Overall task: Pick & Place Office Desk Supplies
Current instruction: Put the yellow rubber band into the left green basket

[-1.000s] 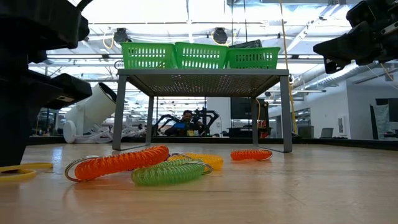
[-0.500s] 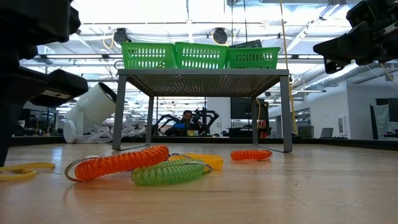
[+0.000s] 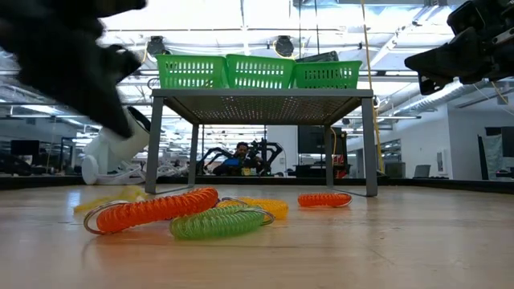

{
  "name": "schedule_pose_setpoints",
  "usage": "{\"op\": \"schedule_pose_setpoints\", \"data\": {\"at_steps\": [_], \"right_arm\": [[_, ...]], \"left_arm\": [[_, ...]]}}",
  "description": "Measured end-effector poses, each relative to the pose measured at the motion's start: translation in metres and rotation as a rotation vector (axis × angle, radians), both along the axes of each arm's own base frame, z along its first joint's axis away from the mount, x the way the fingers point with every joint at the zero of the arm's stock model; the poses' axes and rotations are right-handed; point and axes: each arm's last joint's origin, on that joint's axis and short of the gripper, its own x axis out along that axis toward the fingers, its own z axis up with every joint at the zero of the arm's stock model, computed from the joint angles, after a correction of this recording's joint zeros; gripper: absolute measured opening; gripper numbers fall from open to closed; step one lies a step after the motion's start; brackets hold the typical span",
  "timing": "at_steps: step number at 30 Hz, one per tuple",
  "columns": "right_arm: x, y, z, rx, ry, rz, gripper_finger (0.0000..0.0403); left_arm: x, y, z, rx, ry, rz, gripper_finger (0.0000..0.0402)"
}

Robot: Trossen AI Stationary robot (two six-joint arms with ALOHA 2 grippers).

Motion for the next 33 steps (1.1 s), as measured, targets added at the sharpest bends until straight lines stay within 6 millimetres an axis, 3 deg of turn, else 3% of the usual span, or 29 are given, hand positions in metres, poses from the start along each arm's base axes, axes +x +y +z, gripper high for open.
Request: {"op": "schedule_pose_setpoints", "data": {"at_steps": [5,9,15,24,33], "right_arm": [[0.000,0.000,0.000,0.000,0.000,0.000,0.0000],[0.000,0.000,0.000,0.000,0.000,0.000,0.0000],[0.000,0.000,0.000,0.000,0.000,0.000,0.0000],[0.000,0.000,0.000,0.000,0.001,0.001,0.0000],[0.000,0.000,0.000,0.000,0.001,0.000,0.0000]], "left_arm": [[-0.003,0.009,0.026,0.007,-0.085,-0.004,0.0002],[-0.003,0.007,0.029,-0.060,-0.081,-0.038,0.0017],[0.006,-0.003,0.012,-0.155,-0.060,-0.026,0.0063],[0.016,-0.004,-0.026,-0.125,0.050,-0.016,0.0163],[0.020,-0.006,-0.048,-0.111,0.123,-0.035,0.0183]]}}
